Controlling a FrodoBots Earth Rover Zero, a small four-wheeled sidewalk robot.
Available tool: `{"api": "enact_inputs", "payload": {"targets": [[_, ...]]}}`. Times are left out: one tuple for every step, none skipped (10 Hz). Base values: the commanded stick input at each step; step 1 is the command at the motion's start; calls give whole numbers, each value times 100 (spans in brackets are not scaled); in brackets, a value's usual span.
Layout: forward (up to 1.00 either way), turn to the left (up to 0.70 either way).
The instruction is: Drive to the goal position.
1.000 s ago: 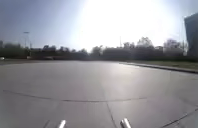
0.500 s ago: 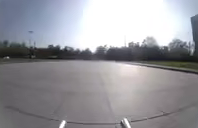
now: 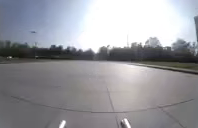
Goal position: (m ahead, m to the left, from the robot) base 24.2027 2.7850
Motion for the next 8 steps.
{"api": "enact_inputs", "payload": {"targets": [[100,0],[100,1],[100,0],[100,-35],[100,-40],[100,-36],[100,-35],[100,-12]]}}
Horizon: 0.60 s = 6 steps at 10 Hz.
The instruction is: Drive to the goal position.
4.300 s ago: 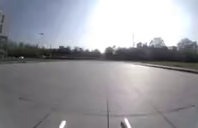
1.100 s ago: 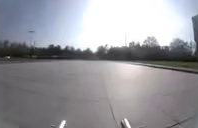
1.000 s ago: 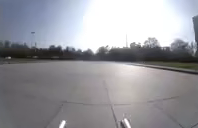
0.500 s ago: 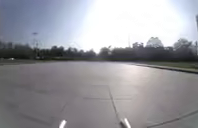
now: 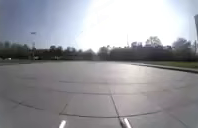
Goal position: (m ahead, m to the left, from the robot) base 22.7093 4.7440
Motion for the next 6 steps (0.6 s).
{"api": "enact_inputs", "payload": {"targets": [[100,-3],[100,9],[100,4],[100,2],[100,2],[100,0]]}}
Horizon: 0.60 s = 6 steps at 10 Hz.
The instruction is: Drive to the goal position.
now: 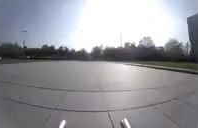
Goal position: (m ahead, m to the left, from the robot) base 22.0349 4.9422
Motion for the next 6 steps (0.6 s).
{"api": "enact_inputs", "payload": {"targets": [[100,0],[100,0],[100,0],[100,4],[100,1],[100,0]]}}
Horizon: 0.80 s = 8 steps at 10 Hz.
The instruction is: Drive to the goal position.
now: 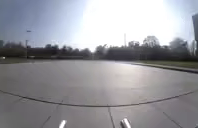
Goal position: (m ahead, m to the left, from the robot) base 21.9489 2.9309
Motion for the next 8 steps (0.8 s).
{"api": "enact_inputs", "payload": {"targets": [[100,5],[100,5],[100,0],[100,0],[100,0],[100,0],[100,2],[100,7]]}}
